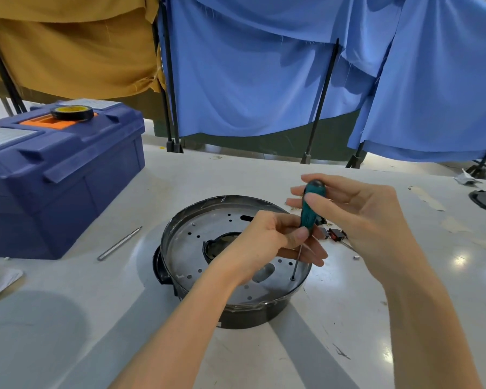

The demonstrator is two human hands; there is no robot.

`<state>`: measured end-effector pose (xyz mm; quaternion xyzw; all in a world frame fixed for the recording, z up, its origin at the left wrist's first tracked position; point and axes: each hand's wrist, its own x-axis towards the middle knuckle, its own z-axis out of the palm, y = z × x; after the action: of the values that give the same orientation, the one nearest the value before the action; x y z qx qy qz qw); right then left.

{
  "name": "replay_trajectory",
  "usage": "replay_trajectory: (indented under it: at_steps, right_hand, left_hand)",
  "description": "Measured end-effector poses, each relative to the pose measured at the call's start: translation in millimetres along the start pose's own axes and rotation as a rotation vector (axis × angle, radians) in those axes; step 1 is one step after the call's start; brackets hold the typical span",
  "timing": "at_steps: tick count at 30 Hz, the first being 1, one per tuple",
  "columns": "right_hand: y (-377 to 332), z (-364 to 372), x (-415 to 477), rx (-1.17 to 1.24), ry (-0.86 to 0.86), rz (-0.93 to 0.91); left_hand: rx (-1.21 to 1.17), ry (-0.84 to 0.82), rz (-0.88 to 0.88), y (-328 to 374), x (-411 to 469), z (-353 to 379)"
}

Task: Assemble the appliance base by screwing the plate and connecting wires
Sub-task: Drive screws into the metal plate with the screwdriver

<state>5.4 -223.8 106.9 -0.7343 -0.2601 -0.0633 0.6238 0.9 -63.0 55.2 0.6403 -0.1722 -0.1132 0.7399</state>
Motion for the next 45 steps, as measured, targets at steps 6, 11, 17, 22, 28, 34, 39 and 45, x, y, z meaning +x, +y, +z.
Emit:
replay_trajectory:
  at_steps: [6,11,17,22,28,34,39,45]
  right_hand:
    - [12,22,-1,-0.226,0.476,-0.070]
    - [7,14,4,-0.310,0.357,-0.024]
    - [4,12,1,-0.097,0.200,-0.059]
    - [11,30,1,-0.496,0.533,-0.121]
    - [1,12,2,-0.056,0.103,-0.024]
    - [10,30,1,-0.326,0.462,-0.095]
    - [4,19,4,-0.291,0.274,-0.027]
    - [10,19,3,-0.218,0.277,-0.073]
  left_hand:
    - [0.033,0.038,0.033,-5,6,8]
    - [0.024,0.034,-0.015,-3,7,3]
    - [-0.002,0.023,-0.015,-3,3,1]
    - [0.046,0.048,-0.012,-2,6,6]
    - [-0.006,0.017,-0.028,-1,1,-3]
    - [0.003,0.071,-0.001,-2,3,4]
    - [0.004,0.047,-0.017,-1,4,1]
    - [-0.012,0.008,-0.009,-3,3,0]
